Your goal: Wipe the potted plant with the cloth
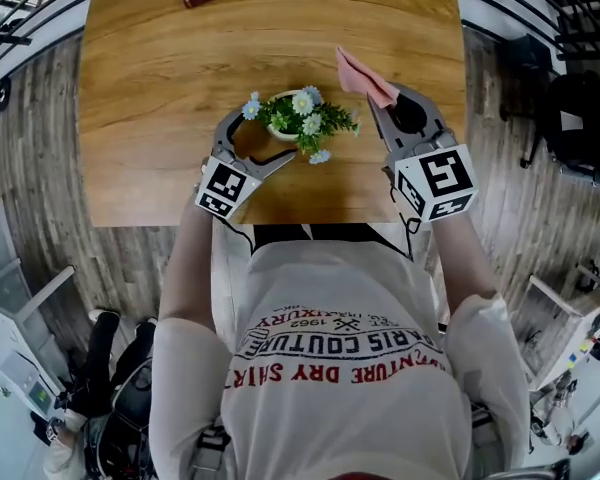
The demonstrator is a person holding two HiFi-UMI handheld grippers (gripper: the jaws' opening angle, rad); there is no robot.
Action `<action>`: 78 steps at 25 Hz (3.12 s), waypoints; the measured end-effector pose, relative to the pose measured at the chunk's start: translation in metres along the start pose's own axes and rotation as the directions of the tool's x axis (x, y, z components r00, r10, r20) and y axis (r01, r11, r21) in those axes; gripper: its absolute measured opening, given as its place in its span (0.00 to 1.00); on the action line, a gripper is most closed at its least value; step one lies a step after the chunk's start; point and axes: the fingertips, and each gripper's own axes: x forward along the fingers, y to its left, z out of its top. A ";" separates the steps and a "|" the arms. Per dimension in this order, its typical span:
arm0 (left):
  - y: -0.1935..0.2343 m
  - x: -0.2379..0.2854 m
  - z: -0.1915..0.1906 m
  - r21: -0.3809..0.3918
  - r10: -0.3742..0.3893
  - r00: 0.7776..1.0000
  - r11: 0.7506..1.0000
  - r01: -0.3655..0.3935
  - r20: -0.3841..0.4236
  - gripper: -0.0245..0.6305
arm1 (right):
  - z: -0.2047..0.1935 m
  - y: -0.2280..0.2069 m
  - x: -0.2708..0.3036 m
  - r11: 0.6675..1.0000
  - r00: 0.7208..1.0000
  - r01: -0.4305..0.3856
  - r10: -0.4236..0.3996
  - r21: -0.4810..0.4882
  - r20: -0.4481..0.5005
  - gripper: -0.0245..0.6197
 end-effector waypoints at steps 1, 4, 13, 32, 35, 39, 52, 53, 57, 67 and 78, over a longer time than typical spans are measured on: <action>0.001 0.005 -0.001 0.015 -0.026 1.000 1.000 0.026 -0.010 0.81 | -0.005 -0.004 0.003 1.000 1.000 0.002 -0.002 0.009 -0.009 0.10; 0.006 0.016 0.001 0.048 -0.093 0.995 0.994 0.093 -0.021 0.84 | -0.021 -0.015 0.014 0.999 0.999 0.011 -0.009 0.043 -0.037 0.10; -0.007 0.039 0.003 0.193 -0.284 0.955 0.936 0.296 -0.087 0.86 | -0.054 -0.034 0.036 0.992 0.994 0.038 -0.025 0.117 -0.106 0.10; -0.017 0.062 0.014 0.221 -0.316 0.946 0.920 0.323 -0.065 0.85 | -0.089 -0.053 0.044 0.975 0.978 0.129 -0.094 0.183 -0.186 0.10; -0.012 0.059 0.025 0.198 -0.301 0.953 0.932 0.303 -0.043 0.85 | -0.095 -0.057 0.041 0.971 0.975 0.145 -0.108 0.188 -0.197 0.10; -0.007 0.048 0.048 0.144 -0.291 0.956 0.945 0.292 -0.031 0.85 | -0.102 -0.056 0.035 0.968 0.970 0.158 -0.116 0.194 -0.214 0.10; 0.003 -0.007 0.171 0.135 -0.245 0.967 0.963 0.234 0.072 0.85 | -0.044 0.020 0.017 0.993 0.996 -0.027 0.037 0.115 -0.079 0.10; 0.002 -0.011 0.176 0.144 -0.240 0.968 0.963 0.228 0.074 0.85 | -0.039 0.026 0.015 0.995 0.997 -0.041 0.047 0.096 -0.065 0.10; -0.004 -0.021 0.188 0.173 -0.261 0.963 0.954 0.245 0.075 0.85 | -0.018 0.051 0.012 0.994 0.994 -0.109 0.109 0.002 -0.005 0.10; -0.020 -0.038 0.194 0.206 -0.327 0.944 0.927 0.313 0.036 0.85 | -0.002 0.088 0.003 0.969 0.978 -0.168 0.187 -0.183 0.093 0.10; -0.027 -0.039 0.207 0.159 -0.370 0.925 0.922 0.353 0.086 0.85 | 0.013 0.119 0.009 0.959 0.949 -0.234 0.261 -0.160 0.177 0.10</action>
